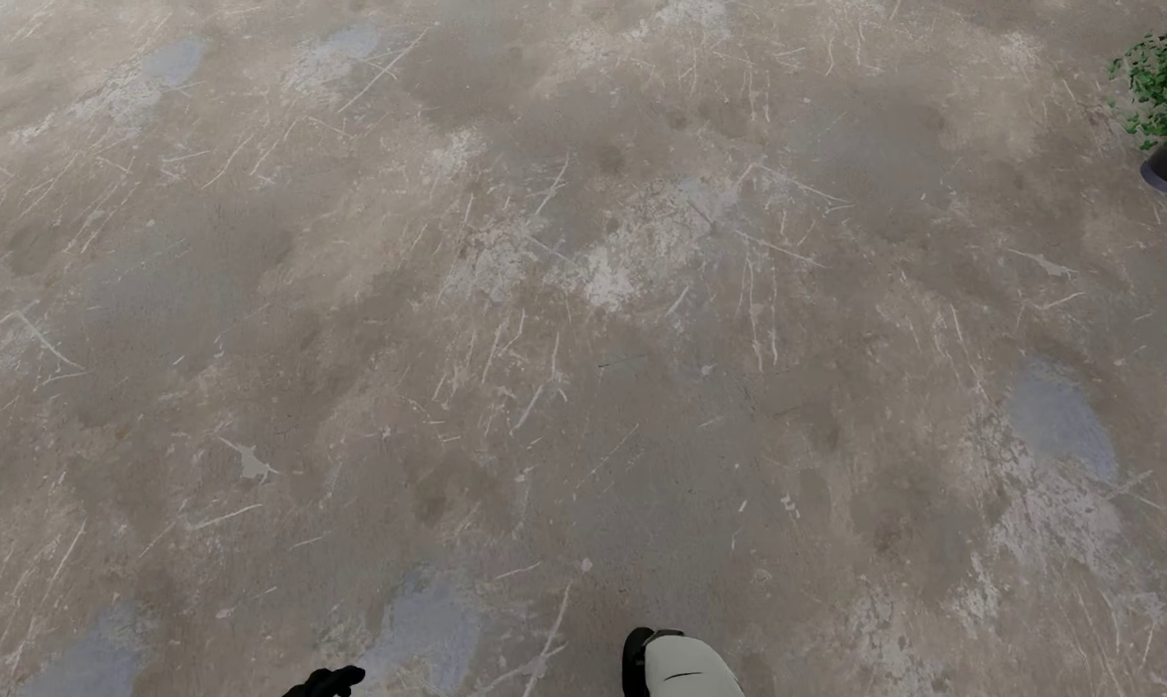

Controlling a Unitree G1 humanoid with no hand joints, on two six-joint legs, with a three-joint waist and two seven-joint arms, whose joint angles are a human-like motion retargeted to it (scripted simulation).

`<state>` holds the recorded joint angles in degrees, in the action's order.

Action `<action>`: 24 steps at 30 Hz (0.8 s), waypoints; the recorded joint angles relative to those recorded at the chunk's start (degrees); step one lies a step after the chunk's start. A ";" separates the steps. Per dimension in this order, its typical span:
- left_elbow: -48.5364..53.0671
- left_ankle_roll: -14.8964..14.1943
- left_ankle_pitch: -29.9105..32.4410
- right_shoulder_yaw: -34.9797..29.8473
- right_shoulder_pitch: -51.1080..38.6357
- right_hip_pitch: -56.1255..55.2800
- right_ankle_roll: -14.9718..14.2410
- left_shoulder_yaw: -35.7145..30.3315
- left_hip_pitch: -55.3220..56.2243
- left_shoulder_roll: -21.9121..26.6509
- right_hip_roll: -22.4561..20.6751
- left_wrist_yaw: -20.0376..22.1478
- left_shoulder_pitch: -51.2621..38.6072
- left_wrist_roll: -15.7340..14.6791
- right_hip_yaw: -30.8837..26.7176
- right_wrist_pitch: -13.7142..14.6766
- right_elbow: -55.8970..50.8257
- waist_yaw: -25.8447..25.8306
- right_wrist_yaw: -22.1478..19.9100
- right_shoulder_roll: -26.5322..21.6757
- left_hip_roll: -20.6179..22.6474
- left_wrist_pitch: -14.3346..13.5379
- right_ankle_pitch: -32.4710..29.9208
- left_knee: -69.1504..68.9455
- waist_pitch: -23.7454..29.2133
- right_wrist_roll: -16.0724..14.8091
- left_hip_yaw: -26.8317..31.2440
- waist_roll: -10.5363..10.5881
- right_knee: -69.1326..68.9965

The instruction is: Approach the sofa

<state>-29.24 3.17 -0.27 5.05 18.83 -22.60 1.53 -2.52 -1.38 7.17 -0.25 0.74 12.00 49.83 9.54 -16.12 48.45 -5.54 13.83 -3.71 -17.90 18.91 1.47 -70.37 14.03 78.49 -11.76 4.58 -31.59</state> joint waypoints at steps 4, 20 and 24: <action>-3.82 -1.71 -2.30 -0.25 -18.07 16.53 -0.87 -0.98 22.83 -0.96 -3.33 -11.29 7.19 2.31 -0.50 3.52 -4.59 3.95 -9.22 5.04 1.08 -5.99 4.92 -0.38 -1.47 -2.42 -1.28 1.24 11.73; -4.98 6.52 -13.94 -11.73 -20.15 8.48 -2.94 11.96 8.51 -10.17 10.98 -2.38 8.77 5.74 -2.63 -2.63 -2.55 6.63 -14.57 -3.69 19.39 -8.39 -3.76 40.99 -2.83 -19.83 -6.71 -5.89 -44.73; 1.99 4.06 -20.66 -15.00 -3.08 -0.28 0.18 5.06 -6.57 -7.22 13.15 -2.35 1.32 1.57 2.81 2.62 5.35 4.00 -2.28 -4.51 24.37 -10.29 -3.19 48.20 -3.95 -13.23 4.61 -6.60 -10.28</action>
<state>-27.25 7.24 -20.93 -9.96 15.74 -22.89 1.71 2.53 -7.94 -0.05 12.90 -1.62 13.32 51.40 12.35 -13.50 53.80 -1.54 11.55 -8.22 6.47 8.62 -1.72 -22.17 10.08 65.26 -7.14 -2.01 -41.87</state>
